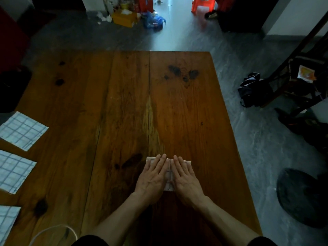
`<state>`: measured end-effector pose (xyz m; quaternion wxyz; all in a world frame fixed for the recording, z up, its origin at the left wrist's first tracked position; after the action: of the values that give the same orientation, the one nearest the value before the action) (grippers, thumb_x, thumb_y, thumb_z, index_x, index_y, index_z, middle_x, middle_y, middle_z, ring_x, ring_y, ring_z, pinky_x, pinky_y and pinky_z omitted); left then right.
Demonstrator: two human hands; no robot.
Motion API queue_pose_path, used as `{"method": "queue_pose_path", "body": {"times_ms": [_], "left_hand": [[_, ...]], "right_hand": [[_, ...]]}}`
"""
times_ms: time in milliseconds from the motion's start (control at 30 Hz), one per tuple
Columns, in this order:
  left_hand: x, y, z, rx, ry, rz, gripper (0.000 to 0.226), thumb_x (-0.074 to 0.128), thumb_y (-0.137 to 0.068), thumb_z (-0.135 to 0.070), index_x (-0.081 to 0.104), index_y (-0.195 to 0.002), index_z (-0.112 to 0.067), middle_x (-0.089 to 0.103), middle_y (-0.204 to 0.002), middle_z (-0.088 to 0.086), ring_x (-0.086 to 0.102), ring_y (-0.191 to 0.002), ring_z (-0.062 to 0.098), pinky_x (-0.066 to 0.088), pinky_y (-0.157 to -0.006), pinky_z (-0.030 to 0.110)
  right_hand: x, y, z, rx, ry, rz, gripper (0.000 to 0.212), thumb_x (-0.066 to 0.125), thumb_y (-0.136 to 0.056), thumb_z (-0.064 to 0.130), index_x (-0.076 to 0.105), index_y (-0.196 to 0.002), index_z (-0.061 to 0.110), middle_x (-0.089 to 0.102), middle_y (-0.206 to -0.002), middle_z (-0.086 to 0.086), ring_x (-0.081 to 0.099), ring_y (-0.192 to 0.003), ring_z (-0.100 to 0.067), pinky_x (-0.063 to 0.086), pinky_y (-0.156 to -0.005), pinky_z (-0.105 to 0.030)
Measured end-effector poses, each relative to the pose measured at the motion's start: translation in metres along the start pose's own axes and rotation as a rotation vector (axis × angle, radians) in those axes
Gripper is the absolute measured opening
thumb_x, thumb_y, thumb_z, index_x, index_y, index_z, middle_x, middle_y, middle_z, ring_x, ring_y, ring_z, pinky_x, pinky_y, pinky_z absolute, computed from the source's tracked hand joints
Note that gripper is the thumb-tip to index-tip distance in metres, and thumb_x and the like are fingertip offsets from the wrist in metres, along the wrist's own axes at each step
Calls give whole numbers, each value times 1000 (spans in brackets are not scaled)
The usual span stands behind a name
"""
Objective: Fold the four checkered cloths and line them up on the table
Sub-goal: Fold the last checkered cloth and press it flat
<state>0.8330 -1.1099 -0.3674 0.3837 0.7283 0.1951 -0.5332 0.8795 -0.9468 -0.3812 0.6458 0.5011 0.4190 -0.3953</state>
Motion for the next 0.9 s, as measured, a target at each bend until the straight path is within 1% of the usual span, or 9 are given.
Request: {"method": "queue_pose_path", "body": {"times_ms": [100,167,300,367,433,500,667,800,900], "left_hand": [[8,13,18,-103,24,-39,70,22,-102,-47,4,-157,-9,-5,-165,12,-8,-152,29,1,-122,49],[11,21,30,-170,15,-36,69,24,-100,-47,17,-155,-6,8,-165,14,1,-153,29,8,-117,50],[-1,21,39,-154,8,-105,68,46,-94,-44,32,-150,-6,25,-161,17,19,-150,33,25,-117,56],[-12,14,39,-158,61,-170,67,61,-88,-40,42,-144,-9,42,-152,16,36,-142,33,36,-113,52],[-23,7,38,-183,116,-202,72,69,-83,-37,42,-145,-12,51,-142,10,44,-134,28,39,-110,45],[-31,-1,37,-203,136,-218,75,69,-83,-36,38,-147,-15,51,-138,5,43,-131,24,37,-110,41],[-44,-19,39,-253,96,-121,78,65,-88,-36,22,-152,-24,43,-140,1,38,-131,22,29,-113,39],[-48,-32,38,-248,21,-28,63,68,-84,-32,37,-138,-29,47,-131,0,41,-124,22,30,-111,42],[-52,-38,35,-261,10,22,57,71,-80,-27,42,-128,-29,42,-128,1,40,-118,22,36,-104,40]], "right_hand": [[6,10,-21,37,24,23,69,16,-102,52,14,-156,9,8,-164,-12,7,-151,-25,9,-114,-45],[7,16,-35,28,41,17,71,15,-102,54,13,-156,9,11,-164,-11,4,-150,-24,10,-114,-45],[-4,20,-49,-19,50,-12,66,23,-102,48,18,-155,11,17,-162,-12,2,-151,-24,9,-116,-45],[-14,16,-47,3,-6,-53,63,31,-99,42,19,-154,14,18,-162,-11,2,-151,-25,5,-122,-43],[-23,8,-42,71,-106,-99,66,46,-96,37,23,-154,16,26,-160,-10,13,-150,-27,7,-122,-42],[-32,0,-36,125,-176,-143,68,58,-92,33,30,-152,17,37,-153,-8,26,-145,-27,15,-118,-42],[-44,-16,-35,160,-189,-122,63,61,-91,31,36,-148,22,44,-142,-3,34,-135,-23,25,-114,-40],[-53,-25,-37,168,-178,-55,55,65,-88,35,42,-138,29,47,-132,2,37,-124,-19,30,-106,-36],[-60,-30,-38,177,-174,-19,38,66,-87,35,50,-121,31,46,-122,3,39,-116,-17,33,-98,-33]]}}
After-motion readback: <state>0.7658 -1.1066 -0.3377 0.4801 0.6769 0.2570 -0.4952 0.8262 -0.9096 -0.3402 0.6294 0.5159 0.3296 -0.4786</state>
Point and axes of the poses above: each hand's wrist, its own y-axis away from the middle knuckle, its own x-axis out of the palm, z = x × y, the point moved 1 cm from there along -y, towards the middle knuckle
